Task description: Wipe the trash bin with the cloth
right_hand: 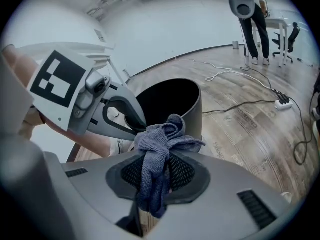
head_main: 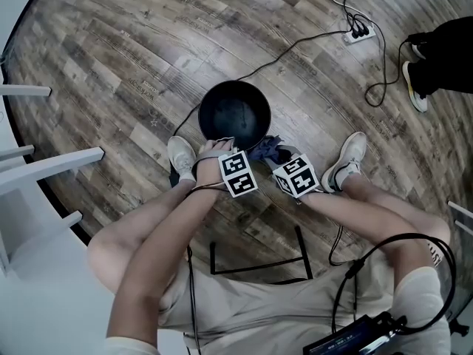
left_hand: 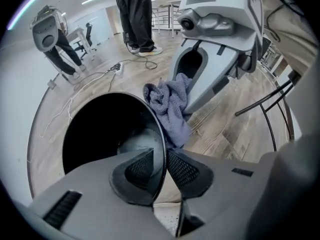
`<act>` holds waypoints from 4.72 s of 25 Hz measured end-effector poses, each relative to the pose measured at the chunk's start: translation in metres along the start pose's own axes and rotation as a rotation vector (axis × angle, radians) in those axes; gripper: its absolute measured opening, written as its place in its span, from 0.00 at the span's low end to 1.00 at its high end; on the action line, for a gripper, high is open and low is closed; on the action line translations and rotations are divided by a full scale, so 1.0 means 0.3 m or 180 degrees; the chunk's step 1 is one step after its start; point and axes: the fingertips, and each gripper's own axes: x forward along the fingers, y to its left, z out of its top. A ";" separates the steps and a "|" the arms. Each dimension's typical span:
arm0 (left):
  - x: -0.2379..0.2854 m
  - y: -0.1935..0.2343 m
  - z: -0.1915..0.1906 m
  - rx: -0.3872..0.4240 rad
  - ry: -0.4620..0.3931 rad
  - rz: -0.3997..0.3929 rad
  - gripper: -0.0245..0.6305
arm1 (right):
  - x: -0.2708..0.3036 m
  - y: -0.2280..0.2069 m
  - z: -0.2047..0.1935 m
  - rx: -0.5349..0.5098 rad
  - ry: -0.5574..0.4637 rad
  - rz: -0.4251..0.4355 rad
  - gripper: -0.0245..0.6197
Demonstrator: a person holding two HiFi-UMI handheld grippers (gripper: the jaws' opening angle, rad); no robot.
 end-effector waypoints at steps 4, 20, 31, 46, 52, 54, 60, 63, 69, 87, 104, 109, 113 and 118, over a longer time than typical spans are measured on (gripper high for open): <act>0.021 -0.027 -0.018 0.0263 0.0062 -0.0042 0.12 | 0.046 -0.014 0.003 0.0076 0.0029 -0.0057 0.16; 0.023 -0.024 -0.009 0.0531 -0.0002 -0.0092 0.08 | 0.349 -0.188 -0.208 0.0131 0.0445 -0.0331 0.16; 0.024 -0.020 -0.009 0.0486 0.0023 -0.0207 0.07 | 0.536 -0.312 -0.341 0.0512 0.0682 -0.0368 0.16; 0.039 -0.011 0.009 -0.0338 0.0200 -0.0298 0.06 | 0.257 -0.271 -0.257 -0.0025 0.0574 -0.0228 0.16; 0.047 0.012 0.068 -0.1072 0.0217 -0.0311 0.06 | 0.128 -0.235 -0.191 -0.0156 0.0377 -0.0185 0.16; 0.051 0.022 0.089 -0.1160 0.0191 -0.0267 0.06 | 0.100 -0.218 -0.168 -0.0190 0.0279 -0.0174 0.16; 0.019 0.004 0.122 -0.0690 0.0010 -0.0211 0.12 | 0.025 -0.152 -0.112 -0.0072 0.0084 -0.0117 0.16; -0.012 -0.002 0.066 -0.0447 0.0083 -0.0173 0.12 | -0.003 -0.098 -0.065 -0.0100 -0.0014 -0.0040 0.16; -0.022 -0.011 -0.033 -0.0194 0.0221 -0.0105 0.12 | -0.011 -0.037 0.026 -0.0041 -0.0161 -0.0012 0.16; 0.021 -0.017 -0.022 0.0281 0.0172 -0.0110 0.07 | 0.247 -0.174 -0.110 0.0140 0.0329 -0.0215 0.16; 0.026 -0.014 -0.021 0.0417 0.0109 -0.0104 0.07 | 0.469 -0.306 -0.263 0.0047 0.0612 -0.0448 0.16; 0.026 -0.014 -0.021 0.0439 0.0094 -0.0097 0.07 | 0.509 -0.323 -0.293 -0.0032 0.0710 -0.0472 0.16; 0.029 -0.014 -0.018 0.0445 0.0093 -0.0096 0.07 | 0.548 -0.352 -0.325 -0.0245 0.0795 -0.0450 0.16; 0.030 -0.015 -0.020 0.0432 0.0110 -0.0096 0.07 | 0.547 -0.359 -0.340 -0.0007 0.0867 -0.0249 0.16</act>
